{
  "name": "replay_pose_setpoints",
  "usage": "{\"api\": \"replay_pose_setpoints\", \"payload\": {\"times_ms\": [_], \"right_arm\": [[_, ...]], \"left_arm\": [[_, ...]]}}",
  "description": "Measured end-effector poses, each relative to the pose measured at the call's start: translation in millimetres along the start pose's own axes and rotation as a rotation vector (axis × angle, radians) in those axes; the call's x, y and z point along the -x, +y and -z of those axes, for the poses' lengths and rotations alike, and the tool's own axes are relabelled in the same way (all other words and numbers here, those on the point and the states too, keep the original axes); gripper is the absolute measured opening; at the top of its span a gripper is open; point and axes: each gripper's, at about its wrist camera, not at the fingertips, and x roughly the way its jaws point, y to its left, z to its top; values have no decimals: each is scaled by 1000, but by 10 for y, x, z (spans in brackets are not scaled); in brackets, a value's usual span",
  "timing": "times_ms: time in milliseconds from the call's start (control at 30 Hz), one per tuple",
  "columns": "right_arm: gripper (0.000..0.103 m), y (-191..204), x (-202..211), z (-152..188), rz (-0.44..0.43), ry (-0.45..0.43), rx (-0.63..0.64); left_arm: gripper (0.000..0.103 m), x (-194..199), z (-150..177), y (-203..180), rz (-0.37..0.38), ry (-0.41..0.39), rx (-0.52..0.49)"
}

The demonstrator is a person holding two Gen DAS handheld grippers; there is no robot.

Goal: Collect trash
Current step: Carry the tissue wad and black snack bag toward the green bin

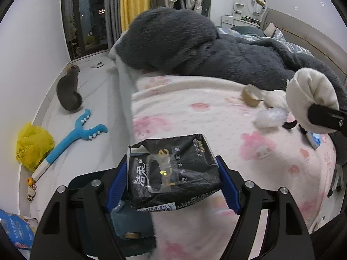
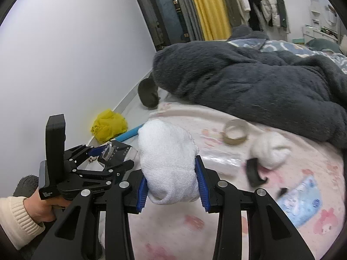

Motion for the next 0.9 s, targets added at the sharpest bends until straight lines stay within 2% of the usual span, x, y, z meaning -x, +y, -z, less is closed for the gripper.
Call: {"api": "replay_pose_setpoints", "payload": {"times_ms": [467, 900], "right_arm": [[40, 728, -682, -170, -65, 78, 84], [40, 1413, -1296, -188, -131, 161, 163]], "left_arm": [[78, -122, 351, 904, -66, 107, 95], [79, -395, 878, 1488, -82, 300, 141]]}}
